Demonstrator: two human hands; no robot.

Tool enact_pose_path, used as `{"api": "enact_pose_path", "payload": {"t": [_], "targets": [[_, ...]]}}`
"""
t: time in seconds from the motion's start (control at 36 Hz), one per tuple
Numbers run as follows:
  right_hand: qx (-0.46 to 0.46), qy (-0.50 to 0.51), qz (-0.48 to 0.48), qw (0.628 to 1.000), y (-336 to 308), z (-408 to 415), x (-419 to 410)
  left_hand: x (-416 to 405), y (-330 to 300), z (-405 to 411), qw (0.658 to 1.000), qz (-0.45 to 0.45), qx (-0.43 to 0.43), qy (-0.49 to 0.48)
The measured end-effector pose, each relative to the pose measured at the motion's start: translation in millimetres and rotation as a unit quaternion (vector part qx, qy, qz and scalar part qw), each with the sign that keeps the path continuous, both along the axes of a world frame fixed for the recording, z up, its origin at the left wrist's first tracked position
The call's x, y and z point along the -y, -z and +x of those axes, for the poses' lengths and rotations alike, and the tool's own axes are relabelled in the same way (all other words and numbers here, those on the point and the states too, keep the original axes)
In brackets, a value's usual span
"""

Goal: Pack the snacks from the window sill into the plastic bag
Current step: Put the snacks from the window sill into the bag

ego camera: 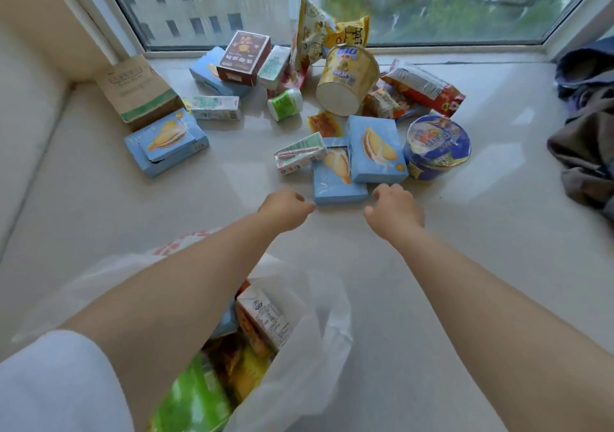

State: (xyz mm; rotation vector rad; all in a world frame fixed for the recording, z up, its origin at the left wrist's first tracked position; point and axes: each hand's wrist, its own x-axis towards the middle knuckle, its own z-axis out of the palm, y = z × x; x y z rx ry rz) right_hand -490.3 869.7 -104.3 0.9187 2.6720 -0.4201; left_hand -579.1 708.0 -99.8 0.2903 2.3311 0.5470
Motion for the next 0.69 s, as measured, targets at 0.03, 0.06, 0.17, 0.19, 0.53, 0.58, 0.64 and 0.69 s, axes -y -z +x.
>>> {"api": "enact_pose_path", "payload": {"t": [0.03, 0.06, 0.17, 0.19, 0.53, 0.58, 0.64, 0.69], "targets": [[-0.003, 0.016, -0.014, 1.000, 5, -7, -12, -11, 7, -4, 1.000, -0.001, 0.015, -0.009], [-0.009, 0.034, -0.029, 0.999, 10, -15, -24, -20, 14, -9, 0.999, -0.003, 0.027, -0.019], [-0.054, 0.169, -0.120, 0.977, 37, -51, -63, -49, 42, -31, 0.996, -0.023, 0.051, -0.068], [-0.070, 0.218, -0.142, 0.963, 44, -59, -70, -55, 48, -35, 0.994, -0.029, 0.059, -0.083], [-0.155, 0.536, -0.422, 0.715, 106, -97, -97, -104, 94, -70, 0.951, 0.047, 0.079, -0.294], [-0.169, 0.549, -0.444, 0.688, 109, -94, -96, -107, 92, -72, 0.935, 0.069, 0.096, -0.335], [-0.178, 0.542, -0.464, 0.678, 110, -90, -94, -105, 101, -76, 0.905, 0.115, 0.145, -0.382], [-0.178, 0.538, -0.480, 0.670, 112, -85, -92, -99, 129, -84, 0.877, 0.155, 0.186, -0.414]]}}
